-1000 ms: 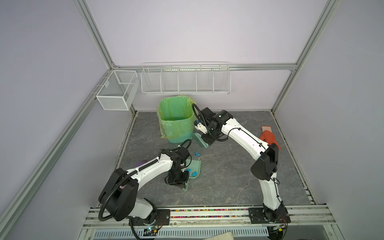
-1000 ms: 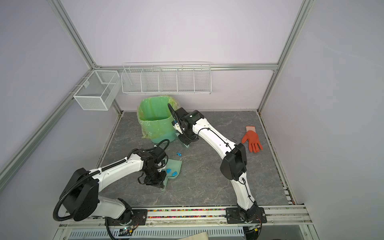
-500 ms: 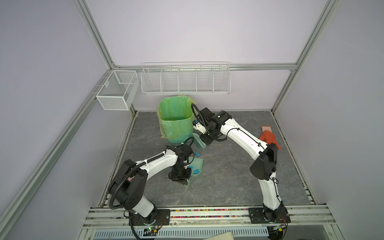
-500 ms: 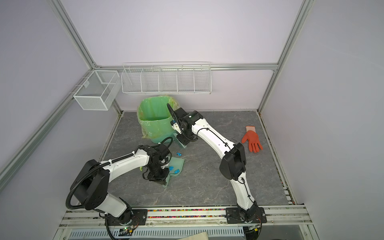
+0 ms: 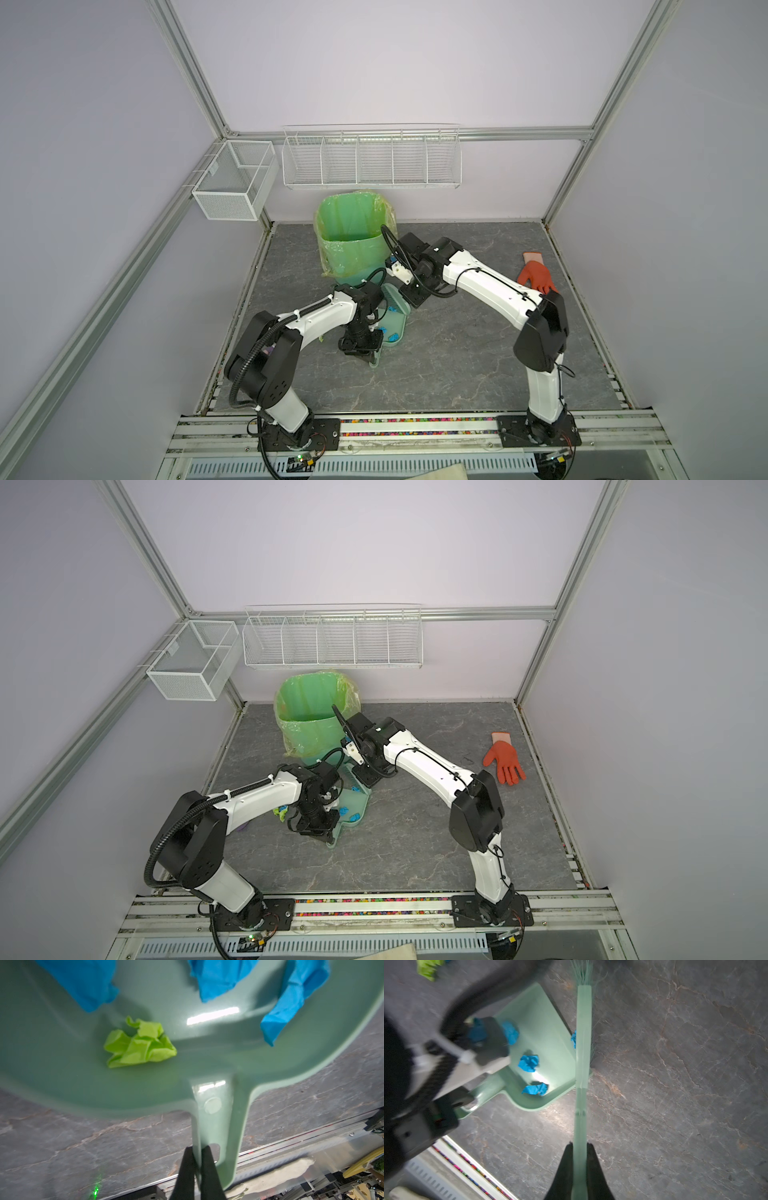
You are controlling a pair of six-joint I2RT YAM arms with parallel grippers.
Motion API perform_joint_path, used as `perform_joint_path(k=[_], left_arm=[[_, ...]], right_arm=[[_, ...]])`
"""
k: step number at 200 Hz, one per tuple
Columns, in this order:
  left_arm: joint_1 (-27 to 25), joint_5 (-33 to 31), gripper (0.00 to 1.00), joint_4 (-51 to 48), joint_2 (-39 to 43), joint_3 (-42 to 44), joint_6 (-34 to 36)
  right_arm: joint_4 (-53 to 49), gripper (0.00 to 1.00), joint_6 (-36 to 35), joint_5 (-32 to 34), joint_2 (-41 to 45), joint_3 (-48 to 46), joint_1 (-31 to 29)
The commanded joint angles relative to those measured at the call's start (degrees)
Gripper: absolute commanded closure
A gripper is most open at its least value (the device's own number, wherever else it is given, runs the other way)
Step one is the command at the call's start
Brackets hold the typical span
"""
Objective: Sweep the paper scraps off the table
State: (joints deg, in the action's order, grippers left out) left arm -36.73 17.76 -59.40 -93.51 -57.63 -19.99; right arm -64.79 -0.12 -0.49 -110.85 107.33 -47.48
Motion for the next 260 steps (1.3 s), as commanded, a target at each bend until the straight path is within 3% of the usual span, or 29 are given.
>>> perform_joint_path(k=[1,21,86,149,205,260], left_arm=[[0.5,-0.9,1.00,-0.7,-0.7,-1.3,1.4],[0.7,-1.0,1.00,-0.6,-0.6,-1.3,1.5],[0.8,-4.2,1.00,-1.4,0.8,-4.7,3.1],[0.3,-16.9,1.00,-4.5,4.2,-11.9,2.7],[-1.8,-21.6,1.00,-8.0,5.3,-18.2,3.3],[-5.9,-21.7,1.00,-10.7,5.9,-23.2,2.0]], right_arm=[[4.5,0.93,3.5,-6.5,6.7,-3.9,-1.2],[7.4,0.93,5.5,-8.9,10.2,-7.8,-1.3],[4.2,0.93,10.4,2.0,13.4,-11.5,1.4],[11.4,0.93,16.3,0.3,23.3,-21.8,10.2],[11.2,0.93,17.3,0.5,27.4,-27.1,12.8],[12.6,0.93,17.3,2.2,30.0,-31.1,13.7]])
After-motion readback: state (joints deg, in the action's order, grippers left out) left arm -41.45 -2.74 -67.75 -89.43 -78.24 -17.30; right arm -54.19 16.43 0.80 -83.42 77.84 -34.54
